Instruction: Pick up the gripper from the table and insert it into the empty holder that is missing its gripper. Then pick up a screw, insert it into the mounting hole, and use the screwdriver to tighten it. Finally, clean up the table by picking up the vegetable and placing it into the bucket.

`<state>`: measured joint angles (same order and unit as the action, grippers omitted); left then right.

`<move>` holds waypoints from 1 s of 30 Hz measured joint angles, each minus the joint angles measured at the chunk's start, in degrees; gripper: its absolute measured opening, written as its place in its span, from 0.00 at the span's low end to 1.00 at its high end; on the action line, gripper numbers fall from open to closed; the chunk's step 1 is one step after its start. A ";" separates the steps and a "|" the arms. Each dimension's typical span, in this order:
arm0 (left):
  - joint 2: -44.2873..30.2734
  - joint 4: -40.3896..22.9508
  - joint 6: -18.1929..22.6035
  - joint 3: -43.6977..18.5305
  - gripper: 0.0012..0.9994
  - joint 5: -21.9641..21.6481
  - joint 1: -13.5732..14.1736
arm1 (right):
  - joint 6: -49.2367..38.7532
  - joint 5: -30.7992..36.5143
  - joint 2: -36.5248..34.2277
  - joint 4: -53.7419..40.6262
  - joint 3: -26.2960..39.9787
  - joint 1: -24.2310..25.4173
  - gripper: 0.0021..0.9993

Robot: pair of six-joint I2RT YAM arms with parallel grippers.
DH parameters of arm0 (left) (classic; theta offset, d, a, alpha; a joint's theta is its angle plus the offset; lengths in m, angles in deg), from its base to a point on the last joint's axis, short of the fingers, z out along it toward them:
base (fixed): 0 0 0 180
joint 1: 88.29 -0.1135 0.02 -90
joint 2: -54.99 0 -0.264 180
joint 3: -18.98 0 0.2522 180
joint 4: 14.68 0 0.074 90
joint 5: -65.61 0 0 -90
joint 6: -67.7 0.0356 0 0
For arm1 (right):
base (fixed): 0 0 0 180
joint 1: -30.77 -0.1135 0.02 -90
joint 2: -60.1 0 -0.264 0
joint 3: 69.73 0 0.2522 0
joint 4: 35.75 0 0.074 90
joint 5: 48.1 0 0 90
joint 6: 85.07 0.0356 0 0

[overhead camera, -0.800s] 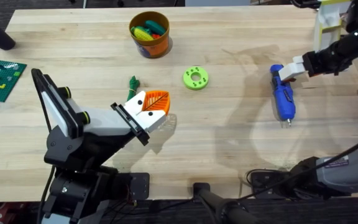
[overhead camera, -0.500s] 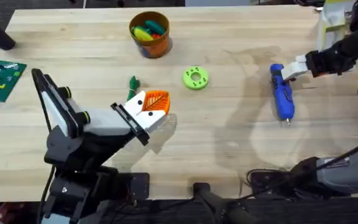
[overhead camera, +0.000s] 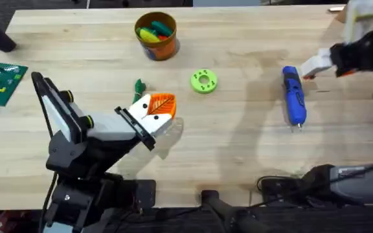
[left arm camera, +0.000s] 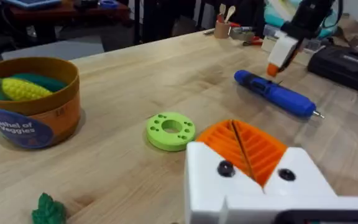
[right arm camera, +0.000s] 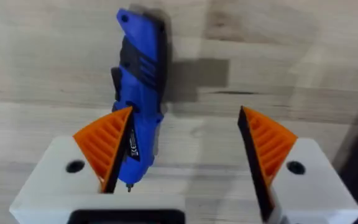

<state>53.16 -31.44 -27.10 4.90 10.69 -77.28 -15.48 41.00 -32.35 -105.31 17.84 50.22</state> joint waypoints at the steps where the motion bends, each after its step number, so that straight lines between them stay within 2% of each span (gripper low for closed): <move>1: 0.01 0.00 -0.01 0.00 0.02 -0.03 0.00 | 0.44 0.01 1.56 -0.11 0.48 -0.11 0.99; 6: 0.00 0.00 -0.01 0.00 0.02 -0.21 0.00 | 1.49 -0.48 9.21 -2.69 1.08 -1.10 1.00; 12: 0.00 0.00 -0.01 0.00 0.02 -0.21 0.00 | 2.41 -5.34 14.53 -4.36 1.15 -2.32 0.99; 21: 0.01 0.00 -0.01 0.00 0.02 -0.21 0.00 | 4.87 -9.11 11.45 -4.80 1.15 -2.84 1.00; 30: 0.01 0.00 -0.01 0.00 0.02 -0.21 0.00 | 7.14 -4.27 5.66 -4.01 1.15 -9.00 1.00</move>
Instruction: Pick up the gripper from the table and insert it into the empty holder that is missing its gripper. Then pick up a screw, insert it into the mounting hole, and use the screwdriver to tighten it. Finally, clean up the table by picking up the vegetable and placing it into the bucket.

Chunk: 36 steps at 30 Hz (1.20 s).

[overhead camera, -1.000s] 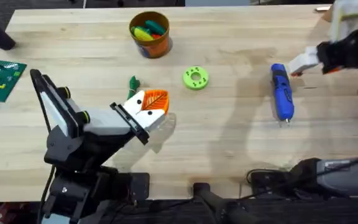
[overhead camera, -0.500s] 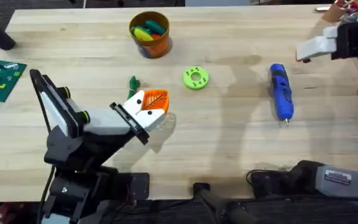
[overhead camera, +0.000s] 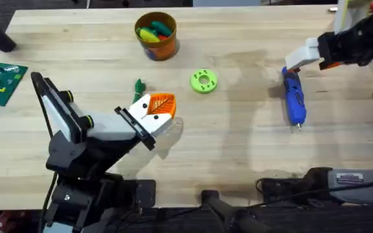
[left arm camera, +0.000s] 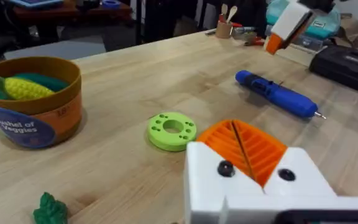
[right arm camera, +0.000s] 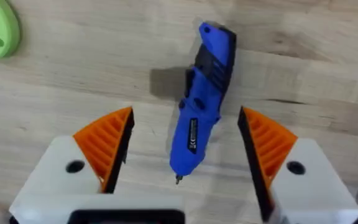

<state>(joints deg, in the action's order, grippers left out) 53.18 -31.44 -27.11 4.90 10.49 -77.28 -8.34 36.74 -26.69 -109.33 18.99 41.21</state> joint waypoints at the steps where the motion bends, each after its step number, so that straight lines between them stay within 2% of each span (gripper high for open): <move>1: -0.01 0.00 0.01 0.00 0.02 0.00 0.00 | 0.02 0.44 -0.36 0.00 0.00 -0.17 1.00; 17: -0.01 0.00 -0.01 0.00 0.02 -0.01 0.00 | 1.97 4.98 -13.95 0.75 0.00 -0.14 1.00; 27: 0.00 0.00 -0.01 0.00 0.02 0.00 0.00 | 3.58 5.39 -15.61 3.83 -0.37 -0.14 1.00; 36: -0.01 0.00 -0.01 0.00 0.02 0.00 0.00 | 4.96 5.86 -15.61 10.23 -5.26 -0.14 1.00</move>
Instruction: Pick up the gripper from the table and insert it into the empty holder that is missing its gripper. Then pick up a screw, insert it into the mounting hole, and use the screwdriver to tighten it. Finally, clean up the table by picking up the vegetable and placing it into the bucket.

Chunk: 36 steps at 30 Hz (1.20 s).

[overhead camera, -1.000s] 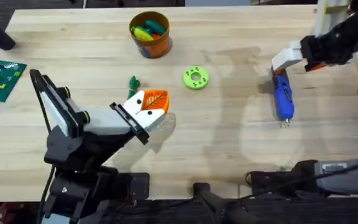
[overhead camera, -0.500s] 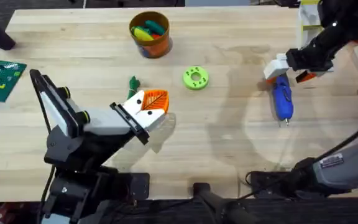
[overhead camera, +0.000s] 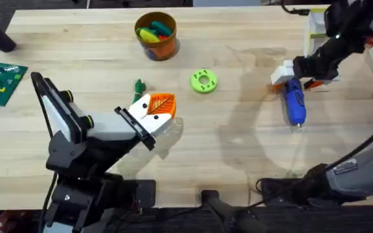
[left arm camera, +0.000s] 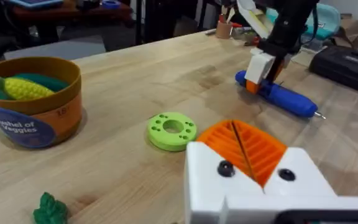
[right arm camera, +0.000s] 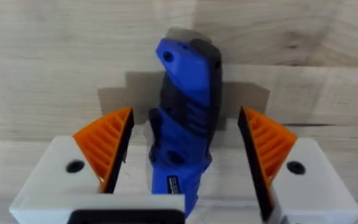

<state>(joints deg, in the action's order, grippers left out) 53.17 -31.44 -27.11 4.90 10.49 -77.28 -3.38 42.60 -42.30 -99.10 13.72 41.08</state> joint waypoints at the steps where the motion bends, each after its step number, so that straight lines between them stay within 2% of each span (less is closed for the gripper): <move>1: 0.01 0.00 0.00 0.00 0.02 0.00 0.00 | 0.06 0.17 0.01 0.33 -0.60 0.00 1.00; 14: 0.00 0.00 0.00 0.00 0.02 0.00 0.00 | 0.25 2.31 0.00 0.77 -1.49 0.00 0.98; 22: 0.00 0.00 0.00 0.00 0.02 0.00 0.00 | 0.41 2.53 0.00 1.43 -1.49 0.00 0.92; 31: 0.00 0.00 0.00 0.00 0.02 -0.02 0.00 | 0.43 2.53 -0.06 2.28 -1.49 0.00 0.93; 33: 0.02 0.00 0.00 0.00 0.02 0.00 0.00 | 0.44 2.53 -0.44 2.30 -1.49 0.00 0.92; 36: 0.00 0.00 0.00 0.00 0.02 0.00 0.00 | 0.55 2.55 -0.62 2.48 -1.45 -0.02 0.84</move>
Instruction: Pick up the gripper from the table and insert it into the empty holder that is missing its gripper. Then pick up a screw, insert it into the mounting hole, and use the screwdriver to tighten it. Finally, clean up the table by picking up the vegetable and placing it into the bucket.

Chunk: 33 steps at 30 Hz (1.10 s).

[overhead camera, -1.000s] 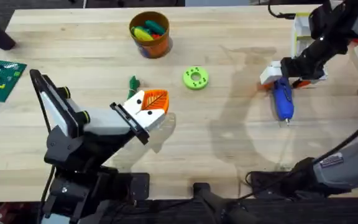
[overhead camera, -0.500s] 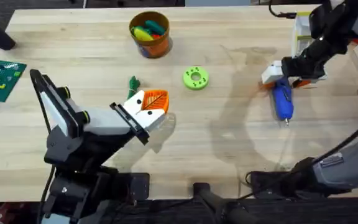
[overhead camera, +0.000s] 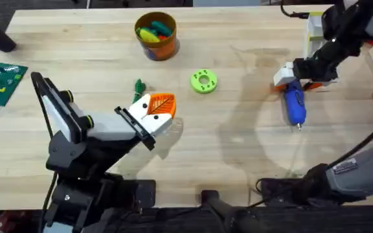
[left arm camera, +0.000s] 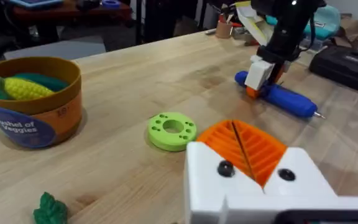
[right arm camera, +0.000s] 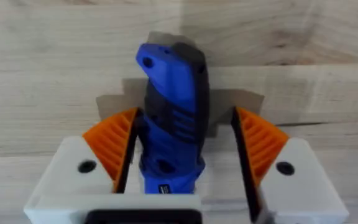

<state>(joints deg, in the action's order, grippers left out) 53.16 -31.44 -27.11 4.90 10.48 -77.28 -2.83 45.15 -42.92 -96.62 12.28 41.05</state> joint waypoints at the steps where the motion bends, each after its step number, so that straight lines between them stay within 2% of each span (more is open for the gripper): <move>1: 0.00 0.02 0.02 0.00 0.02 -0.02 0.00 | 0.09 -0.01 -0.02 0.06 0.00 0.00 0.80; 3: 0.02 0.00 0.00 0.00 0.02 0.00 0.00 | 0.06 -0.09 0.00 0.06 0.00 0.00 0.72; 4: 0.00 0.00 0.00 0.00 0.02 -0.02 0.00 | 0.05 -0.04 -0.02 0.11 0.00 0.00 0.64; 10: 0.00 0.00 0.00 0.00 0.02 0.00 0.00 | -0.11 0.53 -0.11 0.48 0.00 0.02 0.31; 11: 0.00 0.00 0.00 0.00 0.02 0.00 0.00 | 0.01 0.70 -0.15 0.60 0.00 0.04 0.16; 12: 0.00 0.00 0.02 0.00 0.02 -0.02 0.00 | -0.01 0.78 -0.30 0.61 0.00 0.04 0.06; 13: 0.00 0.00 0.00 0.00 0.02 0.00 0.00 | 0.08 0.80 -0.37 0.69 0.00 0.04 0.03; 33: 0.00 0.00 0.00 0.00 0.02 -0.02 0.00 | 0.32 0.48 0.08 -1.93 1.18 0.02 0.03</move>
<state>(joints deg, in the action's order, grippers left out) 53.16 -31.44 -27.11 4.90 10.46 -77.28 -2.51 45.63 -42.84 -98.55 13.46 41.08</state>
